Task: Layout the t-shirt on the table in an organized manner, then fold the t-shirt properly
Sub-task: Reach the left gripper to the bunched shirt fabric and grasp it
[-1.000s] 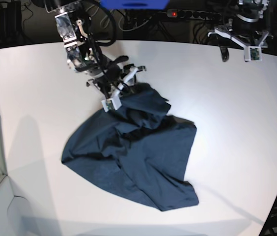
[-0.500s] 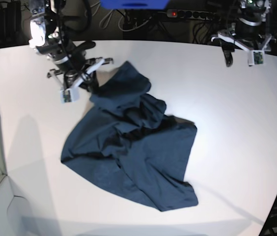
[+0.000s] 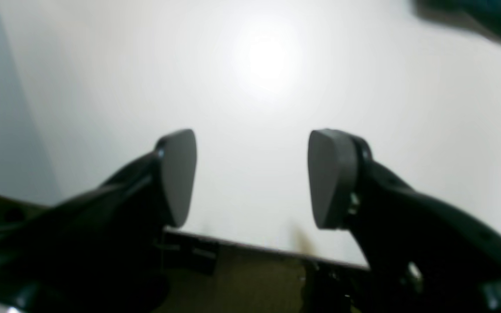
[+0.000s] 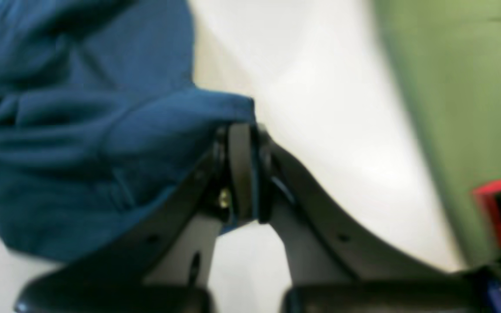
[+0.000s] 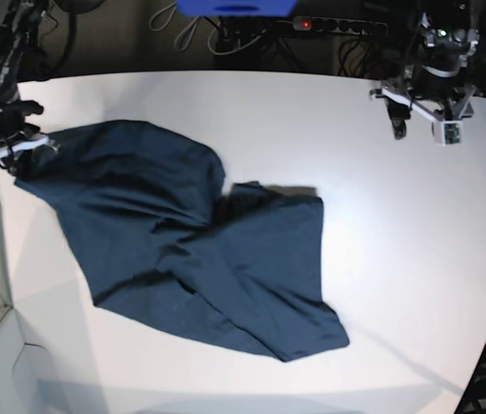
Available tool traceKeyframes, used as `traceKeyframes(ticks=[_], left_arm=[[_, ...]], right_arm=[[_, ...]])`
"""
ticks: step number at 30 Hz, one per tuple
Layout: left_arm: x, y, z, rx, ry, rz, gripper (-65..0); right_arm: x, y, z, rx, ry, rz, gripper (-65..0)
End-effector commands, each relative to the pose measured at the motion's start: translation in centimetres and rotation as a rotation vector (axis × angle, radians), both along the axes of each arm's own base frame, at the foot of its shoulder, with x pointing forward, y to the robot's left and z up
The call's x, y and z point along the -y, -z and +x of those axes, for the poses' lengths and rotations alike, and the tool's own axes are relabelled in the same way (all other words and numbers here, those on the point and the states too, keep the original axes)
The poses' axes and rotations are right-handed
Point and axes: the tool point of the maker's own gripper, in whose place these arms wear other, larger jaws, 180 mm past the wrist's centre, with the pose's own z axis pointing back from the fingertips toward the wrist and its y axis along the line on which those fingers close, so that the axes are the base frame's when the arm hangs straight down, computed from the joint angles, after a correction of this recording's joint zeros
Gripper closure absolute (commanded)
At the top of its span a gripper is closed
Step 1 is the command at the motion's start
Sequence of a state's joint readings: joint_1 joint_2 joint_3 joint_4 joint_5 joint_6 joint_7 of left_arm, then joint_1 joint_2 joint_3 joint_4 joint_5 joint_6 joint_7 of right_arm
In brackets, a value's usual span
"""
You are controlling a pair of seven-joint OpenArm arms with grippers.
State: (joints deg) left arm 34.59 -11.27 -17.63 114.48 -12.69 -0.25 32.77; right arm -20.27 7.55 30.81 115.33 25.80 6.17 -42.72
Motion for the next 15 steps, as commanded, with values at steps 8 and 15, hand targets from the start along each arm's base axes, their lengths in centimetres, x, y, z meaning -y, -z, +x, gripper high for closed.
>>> traceKeyframes(ticks=[8, 15], left_arm=[[1.5, -2.2, 3.0, 0.108, 0.035, -0.028, -39.8], [9.1, -1.5, 5.6, 0.074, 0.195, -0.181, -39.7]], right_arm=[[3.9, 2.4, 0.1, -0.1, 0.109, 0.069, 0.0], [3.0, 4.6, -0.2, -0.17, 0.084, 0.106, 0.0]])
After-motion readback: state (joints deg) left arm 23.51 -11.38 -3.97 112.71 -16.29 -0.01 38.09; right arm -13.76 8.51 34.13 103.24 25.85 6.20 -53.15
